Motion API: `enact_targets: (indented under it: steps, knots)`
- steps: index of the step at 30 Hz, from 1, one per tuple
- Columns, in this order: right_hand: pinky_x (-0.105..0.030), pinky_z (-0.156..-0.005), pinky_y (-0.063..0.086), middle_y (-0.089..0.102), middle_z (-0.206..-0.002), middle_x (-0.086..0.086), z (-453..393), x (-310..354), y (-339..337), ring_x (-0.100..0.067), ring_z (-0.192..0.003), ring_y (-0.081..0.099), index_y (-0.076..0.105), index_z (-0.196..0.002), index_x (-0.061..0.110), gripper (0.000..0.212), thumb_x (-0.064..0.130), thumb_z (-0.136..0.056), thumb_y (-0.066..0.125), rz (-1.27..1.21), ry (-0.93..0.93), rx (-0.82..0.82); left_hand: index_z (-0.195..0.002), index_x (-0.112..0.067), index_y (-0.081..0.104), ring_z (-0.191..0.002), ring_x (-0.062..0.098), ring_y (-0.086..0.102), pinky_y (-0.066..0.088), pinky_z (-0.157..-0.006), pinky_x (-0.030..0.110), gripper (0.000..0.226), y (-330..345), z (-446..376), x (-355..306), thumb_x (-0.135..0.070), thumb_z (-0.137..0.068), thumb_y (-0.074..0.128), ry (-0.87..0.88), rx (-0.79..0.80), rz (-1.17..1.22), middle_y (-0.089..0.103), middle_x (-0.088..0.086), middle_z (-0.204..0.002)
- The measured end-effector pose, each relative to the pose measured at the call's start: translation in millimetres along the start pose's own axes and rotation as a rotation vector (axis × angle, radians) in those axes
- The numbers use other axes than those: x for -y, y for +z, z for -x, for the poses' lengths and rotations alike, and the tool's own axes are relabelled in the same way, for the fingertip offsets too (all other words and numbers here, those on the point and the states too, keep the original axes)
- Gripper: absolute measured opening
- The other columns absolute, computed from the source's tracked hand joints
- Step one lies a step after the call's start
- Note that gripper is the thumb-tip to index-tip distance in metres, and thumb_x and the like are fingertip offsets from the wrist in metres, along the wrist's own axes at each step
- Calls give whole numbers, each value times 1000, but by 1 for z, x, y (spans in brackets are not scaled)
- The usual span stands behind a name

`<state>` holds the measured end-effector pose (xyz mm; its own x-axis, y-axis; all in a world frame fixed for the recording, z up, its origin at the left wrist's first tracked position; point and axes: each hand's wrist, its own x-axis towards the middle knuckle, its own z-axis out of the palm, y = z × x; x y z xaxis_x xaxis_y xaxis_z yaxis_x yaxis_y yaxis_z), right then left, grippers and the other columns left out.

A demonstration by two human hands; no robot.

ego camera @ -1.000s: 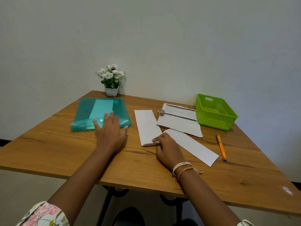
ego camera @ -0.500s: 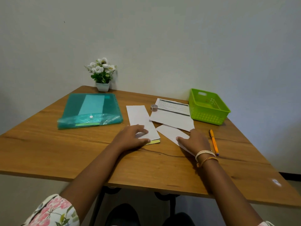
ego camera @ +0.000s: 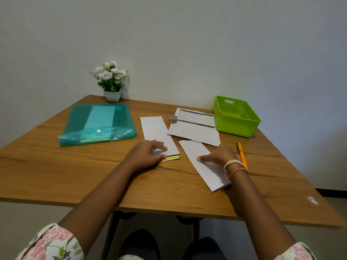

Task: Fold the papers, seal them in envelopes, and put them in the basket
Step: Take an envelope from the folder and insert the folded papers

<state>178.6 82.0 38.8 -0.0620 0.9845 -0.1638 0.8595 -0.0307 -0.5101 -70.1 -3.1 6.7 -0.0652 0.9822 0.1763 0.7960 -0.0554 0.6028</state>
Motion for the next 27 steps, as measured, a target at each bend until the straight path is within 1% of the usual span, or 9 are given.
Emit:
enact_targets:
  steps: [3, 6, 9, 12, 16, 19, 23, 25, 27]
  knots:
    - [-29, -67, 43, 58, -114, -11, 6, 1, -2, -22, -91, 52, 49, -125, 1, 86, 48, -61, 85, -57, 14, 28, -110, -31, 70, -123, 11, 52, 46, -102, 39, 28, 0, 2, -3, -35, -83, 69, 18, -29, -21, 62, -8, -129]
    - [-28, -57, 42, 63, -97, -9, 11, -2, -3, -24, -85, 60, 61, -108, 2, 70, 48, -61, 84, -116, -13, 50, -107, -26, 72, -110, 6, 60, 49, -95, 28, 24, 1, 5, -7, -31, -84, 69, 58, -58, -74, 67, -6, -121]
    - [-32, -70, 54, 69, -97, -8, 19, -6, -9, -22, -83, 65, 66, -101, 7, 50, 40, -66, 82, -249, -72, 103, -111, -21, 71, -100, 7, 63, 52, -87, 24, 26, 1, 8, -12, -30, -87, 67, 101, -94, -147, 70, -3, -114]
    - [-32, -74, 52, 68, -103, -8, 33, -3, -22, -23, -88, 65, 64, -105, 6, 44, 31, -73, 80, -344, -141, 161, -111, -20, 71, -91, 10, 65, 53, -79, 25, 25, 2, 8, -15, -30, -89, 64, 147, -134, -210, 73, -1, -106]
    - [-41, -85, 54, 73, -95, -11, 44, 1, -33, -25, -85, 68, 67, -94, 11, 25, 21, -74, 80, -467, -199, 244, -114, -20, 70, -92, 13, 65, 52, -77, 25, 26, 4, 6, -20, -27, -92, 61, 169, -153, -248, 73, 1, -107]
    - [-47, -93, 53, 72, -101, -8, 49, 4, -31, -26, -93, 69, 64, -110, 12, 43, 18, -71, 82, -506, -206, 256, -116, -19, 69, -93, 13, 65, 46, -74, 18, 26, 6, 5, -22, -25, -92, 61, 173, -184, -250, 72, 2, -108]
    - [-42, -94, 51, 57, -127, -5, 61, 15, -24, -24, -106, 60, 40, -139, 20, 79, 22, -72, 81, -394, -191, 258, -113, -18, 71, -92, 14, 66, 43, -72, 16, 24, 8, 6, -23, -24, -92, 62, 167, -245, -223, 73, 3, -106]
    - [-31, -89, 47, 51, -131, -2, 70, 23, -22, -15, -103, 53, 36, -142, 21, 78, 24, -77, 77, -269, -238, 275, -111, -18, 72, -91, 14, 67, 44, -73, 17, 23, 9, 6, -23, -23, -91, 63, 170, -262, -208, 74, 3, -105]
    - [-24, -77, 43, 54, -123, 1, 78, 30, -21, -10, -92, 50, 41, -139, 21, 67, 22, -80, 74, -221, -267, 304, -112, -18, 71, -92, 14, 67, 46, -76, 19, 24, 10, 6, -22, -23, -91, 63, 166, -271, -195, 73, 3, -107]
